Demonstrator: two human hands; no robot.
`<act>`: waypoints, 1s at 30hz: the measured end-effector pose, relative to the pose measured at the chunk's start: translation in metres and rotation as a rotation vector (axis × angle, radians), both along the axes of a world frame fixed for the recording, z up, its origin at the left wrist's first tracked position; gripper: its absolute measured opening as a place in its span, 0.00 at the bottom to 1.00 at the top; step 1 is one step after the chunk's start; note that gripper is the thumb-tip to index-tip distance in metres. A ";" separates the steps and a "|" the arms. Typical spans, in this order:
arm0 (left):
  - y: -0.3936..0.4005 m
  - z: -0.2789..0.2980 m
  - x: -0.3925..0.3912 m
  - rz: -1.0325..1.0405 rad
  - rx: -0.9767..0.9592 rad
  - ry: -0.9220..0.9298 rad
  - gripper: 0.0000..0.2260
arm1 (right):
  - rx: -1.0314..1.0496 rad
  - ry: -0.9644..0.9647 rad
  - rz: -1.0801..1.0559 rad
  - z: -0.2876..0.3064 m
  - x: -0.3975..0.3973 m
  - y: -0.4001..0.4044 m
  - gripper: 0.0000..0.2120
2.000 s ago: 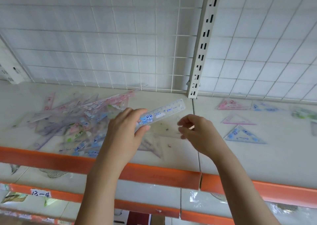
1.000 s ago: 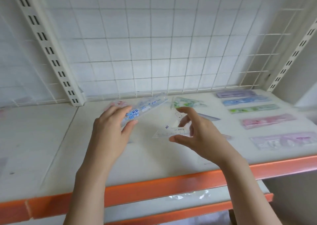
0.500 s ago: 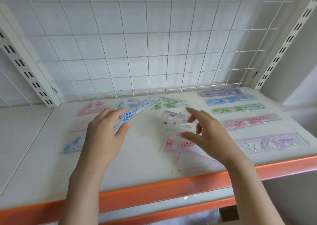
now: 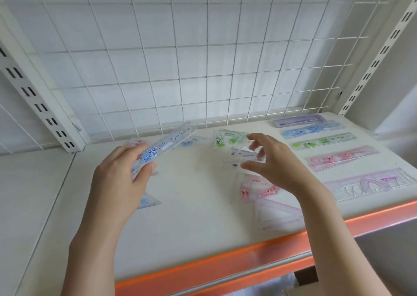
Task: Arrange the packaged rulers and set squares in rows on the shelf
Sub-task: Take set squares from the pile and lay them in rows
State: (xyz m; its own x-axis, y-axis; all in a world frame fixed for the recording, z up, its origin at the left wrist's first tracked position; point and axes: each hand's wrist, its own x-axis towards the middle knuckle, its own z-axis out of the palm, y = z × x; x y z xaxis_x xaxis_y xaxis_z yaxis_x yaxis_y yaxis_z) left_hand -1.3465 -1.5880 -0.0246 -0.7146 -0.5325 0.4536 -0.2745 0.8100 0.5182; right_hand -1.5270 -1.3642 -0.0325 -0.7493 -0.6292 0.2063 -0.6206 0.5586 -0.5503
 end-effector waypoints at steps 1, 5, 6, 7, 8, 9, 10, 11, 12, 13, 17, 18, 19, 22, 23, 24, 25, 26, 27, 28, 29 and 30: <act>-0.005 0.000 0.005 0.011 0.007 0.000 0.15 | -0.009 -0.006 0.019 0.001 0.004 -0.008 0.29; -0.019 0.002 0.020 0.036 0.015 0.015 0.17 | -0.005 -0.024 0.099 0.003 0.025 -0.044 0.29; -0.023 0.002 0.024 0.050 0.015 0.016 0.16 | 0.005 -0.020 0.132 0.003 0.032 -0.053 0.29; -0.026 0.002 0.029 0.069 0.016 0.012 0.16 | 0.012 -0.017 0.171 0.003 0.040 -0.062 0.29; -0.029 0.002 0.034 0.091 0.019 0.005 0.15 | 0.013 -0.020 0.211 0.002 0.049 -0.071 0.29; -0.032 0.002 0.039 0.111 0.020 -0.001 0.15 | 0.010 -0.032 0.247 0.001 0.058 -0.078 0.30; -0.034 0.003 0.044 0.127 0.019 -0.005 0.15 | 0.005 -0.048 0.276 0.000 0.067 -0.085 0.30; -0.037 0.003 0.049 0.143 0.016 -0.006 0.15 | 0.003 -0.061 0.300 -0.002 0.075 -0.092 0.30; -0.040 0.003 0.054 0.158 0.016 -0.005 0.15 | 0.010 -0.065 0.319 -0.002 0.082 -0.097 0.30; -0.043 0.002 0.060 0.171 0.018 -0.005 0.15 | 0.024 -0.059 0.336 -0.003 0.089 -0.102 0.30; -0.051 0.000 0.079 0.222 0.026 -0.015 0.15 | 0.113 -0.029 0.385 -0.002 0.116 -0.114 0.29; -0.051 -0.001 0.083 0.232 0.030 -0.018 0.16 | 0.134 -0.024 0.393 -0.001 0.124 -0.115 0.29; -0.052 -0.001 0.087 0.240 0.035 -0.021 0.16 | 0.151 -0.016 0.400 -0.002 0.133 -0.116 0.29; -0.053 -0.004 0.096 0.252 0.054 -0.021 0.16 | 0.189 0.035 0.401 -0.005 0.155 -0.120 0.31; -0.053 -0.005 0.099 0.252 0.059 -0.023 0.16 | 0.206 0.050 0.399 -0.007 0.160 -0.121 0.31; -0.052 -0.007 0.102 0.253 0.063 -0.028 0.16 | 0.225 0.058 0.398 -0.010 0.165 -0.123 0.31; -0.052 -0.009 0.104 0.254 0.065 -0.034 0.16 | 0.245 0.061 0.399 -0.012 0.168 -0.124 0.30; -0.051 -0.010 0.106 0.253 0.069 -0.039 0.16 | 0.263 0.060 0.404 -0.014 0.170 -0.125 0.30; -0.051 -0.012 0.108 0.251 0.075 -0.043 0.16 | 0.275 0.053 0.411 -0.016 0.173 -0.126 0.31; -0.050 -0.014 0.109 0.246 0.082 -0.049 0.16 | 0.281 0.046 0.419 -0.018 0.175 -0.126 0.31; -0.049 -0.015 0.109 0.241 0.087 -0.055 0.16 | 0.283 0.043 0.425 -0.019 0.176 -0.127 0.32; -0.049 -0.016 0.109 0.232 0.088 -0.062 0.16 | 0.287 0.044 0.432 -0.019 0.177 -0.126 0.32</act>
State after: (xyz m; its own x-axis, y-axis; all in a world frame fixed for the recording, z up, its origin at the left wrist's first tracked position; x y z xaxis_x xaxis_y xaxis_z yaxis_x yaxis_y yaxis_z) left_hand -1.2375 -1.6366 -0.0405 -0.5939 -0.7209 0.3572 -0.4811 0.6741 0.5605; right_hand -1.3501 -1.4903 -0.0519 -0.4035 -0.9149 0.0057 -0.8467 0.3711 -0.3813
